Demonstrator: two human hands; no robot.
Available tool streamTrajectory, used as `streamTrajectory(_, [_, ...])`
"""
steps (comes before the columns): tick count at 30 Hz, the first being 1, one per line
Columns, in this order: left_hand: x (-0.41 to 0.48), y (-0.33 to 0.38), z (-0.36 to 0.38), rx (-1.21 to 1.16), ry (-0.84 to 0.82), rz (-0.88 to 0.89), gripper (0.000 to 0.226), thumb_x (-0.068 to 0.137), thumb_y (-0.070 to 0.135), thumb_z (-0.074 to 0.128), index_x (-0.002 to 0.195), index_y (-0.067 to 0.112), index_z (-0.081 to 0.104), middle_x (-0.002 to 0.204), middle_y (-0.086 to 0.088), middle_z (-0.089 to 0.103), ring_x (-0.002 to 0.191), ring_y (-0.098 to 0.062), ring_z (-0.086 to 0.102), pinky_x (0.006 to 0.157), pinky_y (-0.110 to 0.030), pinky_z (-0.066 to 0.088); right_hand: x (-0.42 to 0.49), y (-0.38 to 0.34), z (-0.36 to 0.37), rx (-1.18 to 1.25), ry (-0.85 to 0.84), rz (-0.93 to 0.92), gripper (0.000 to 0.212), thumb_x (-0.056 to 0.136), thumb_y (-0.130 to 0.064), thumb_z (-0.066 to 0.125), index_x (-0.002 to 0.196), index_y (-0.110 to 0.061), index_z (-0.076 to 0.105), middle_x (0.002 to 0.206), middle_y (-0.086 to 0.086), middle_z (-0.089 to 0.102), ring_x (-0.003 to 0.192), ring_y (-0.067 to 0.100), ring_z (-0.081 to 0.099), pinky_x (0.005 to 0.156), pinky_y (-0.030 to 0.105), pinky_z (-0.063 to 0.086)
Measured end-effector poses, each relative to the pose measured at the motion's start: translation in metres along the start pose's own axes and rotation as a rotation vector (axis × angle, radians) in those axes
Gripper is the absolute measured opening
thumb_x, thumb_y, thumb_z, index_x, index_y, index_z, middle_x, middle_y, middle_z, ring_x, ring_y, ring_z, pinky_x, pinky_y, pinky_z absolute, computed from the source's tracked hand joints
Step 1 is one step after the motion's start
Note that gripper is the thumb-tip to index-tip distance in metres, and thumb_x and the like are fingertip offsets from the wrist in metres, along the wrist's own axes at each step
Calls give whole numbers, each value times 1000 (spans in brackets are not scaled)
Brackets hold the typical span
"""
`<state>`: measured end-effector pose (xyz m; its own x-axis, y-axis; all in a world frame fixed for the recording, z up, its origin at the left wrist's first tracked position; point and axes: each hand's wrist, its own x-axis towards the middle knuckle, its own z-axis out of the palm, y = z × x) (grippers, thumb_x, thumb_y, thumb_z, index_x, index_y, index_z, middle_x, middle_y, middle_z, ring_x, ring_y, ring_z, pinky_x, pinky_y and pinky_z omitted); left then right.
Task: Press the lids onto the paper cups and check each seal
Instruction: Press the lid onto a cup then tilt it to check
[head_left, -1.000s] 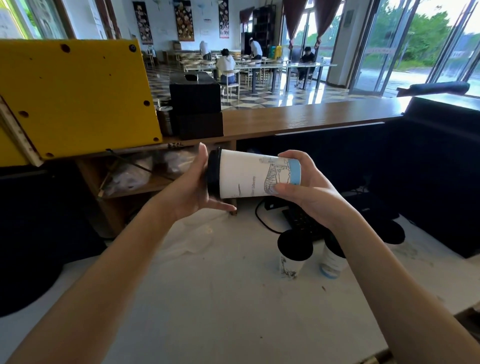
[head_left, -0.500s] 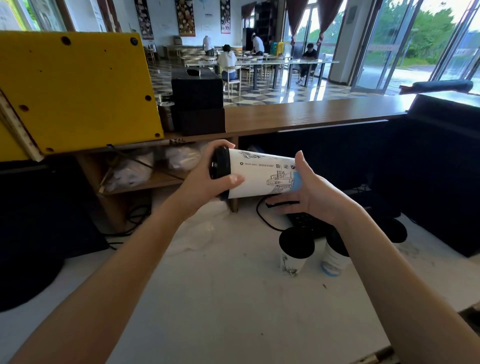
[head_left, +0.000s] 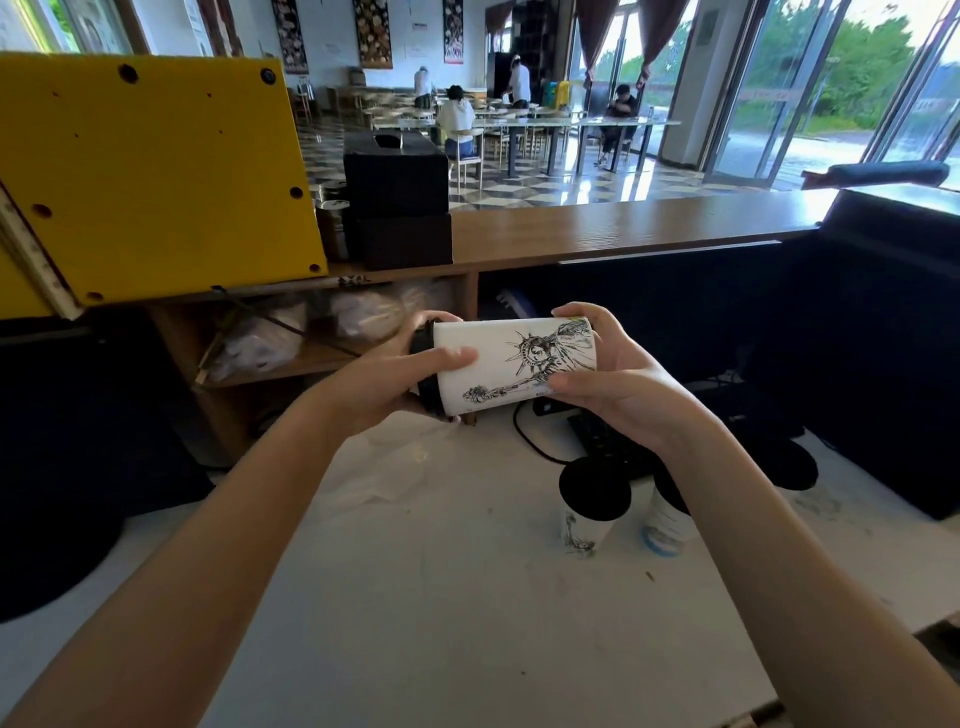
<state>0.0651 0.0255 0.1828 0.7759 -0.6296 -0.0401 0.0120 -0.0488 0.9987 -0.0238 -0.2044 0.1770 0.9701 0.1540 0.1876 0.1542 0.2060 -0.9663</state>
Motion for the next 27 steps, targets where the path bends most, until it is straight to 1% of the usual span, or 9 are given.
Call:
streamTrajectory(3, [-1,1,4,96,84,102,40,77,30,72,109,34,50,118,-4,52,99,-24,62,59,-30,56,2,3,1,115,35,6,63,73,3,64,129,-19,43,108,4,61,101,25,61,86,40,56])
streamTrajectory(5, [-3,3,9,255,139,221,42,76,31,73,109,36,48,113,6,50,98,-18,59,56,-23,55,5,6,4,183,110,66,55,82,-20,65,132,-16,44,118,11,57,108,30,59,87,46,54])
streamTrajectory(8, [-5,7,14,530,220,417,53,69,39,75,110,37,42,109,20,44,99,-10,54,58,-21,56,7,21,10,265,186,188,64,81,-50,51,132,-12,46,131,19,53,119,33,55,94,50,50])
streamTrajectory(10, [-5,7,16,616,251,515,58,64,42,74,111,38,39,112,21,42,105,-6,49,70,-23,55,9,33,18,397,221,178,62,78,-52,51,126,-13,50,128,18,55,120,33,55,97,48,47])
streamTrajectory(13, [-3,5,18,751,281,682,64,64,43,72,117,32,38,119,9,41,106,-6,41,87,-13,41,14,42,27,637,292,90,56,84,-47,53,125,-10,51,122,17,58,118,30,56,102,46,44])
streamTrajectory(15, [1,1,19,815,325,765,66,65,41,73,120,22,40,119,6,38,107,-3,37,89,-5,32,20,40,29,738,333,37,52,86,-42,55,126,-9,50,120,15,60,116,28,57,101,44,45])
streamTrajectory(19, [14,-5,17,730,341,700,74,70,36,75,130,19,36,124,7,32,114,-4,34,95,-8,33,40,17,27,708,391,-20,35,89,-32,57,115,-8,55,107,13,63,106,26,61,92,40,51])
streamTrajectory(23, [36,0,13,665,338,581,77,72,37,76,135,18,35,123,10,33,107,6,32,83,4,31,62,-20,22,521,479,-49,20,90,-22,59,105,-9,57,93,7,64,86,19,63,70,32,58])
streamTrajectory(27, [65,13,13,783,284,508,72,71,47,74,130,17,45,122,2,53,109,-15,49,88,-30,45,77,-52,15,209,518,-73,23,84,-19,68,104,-13,61,89,1,66,77,15,65,63,25,57])
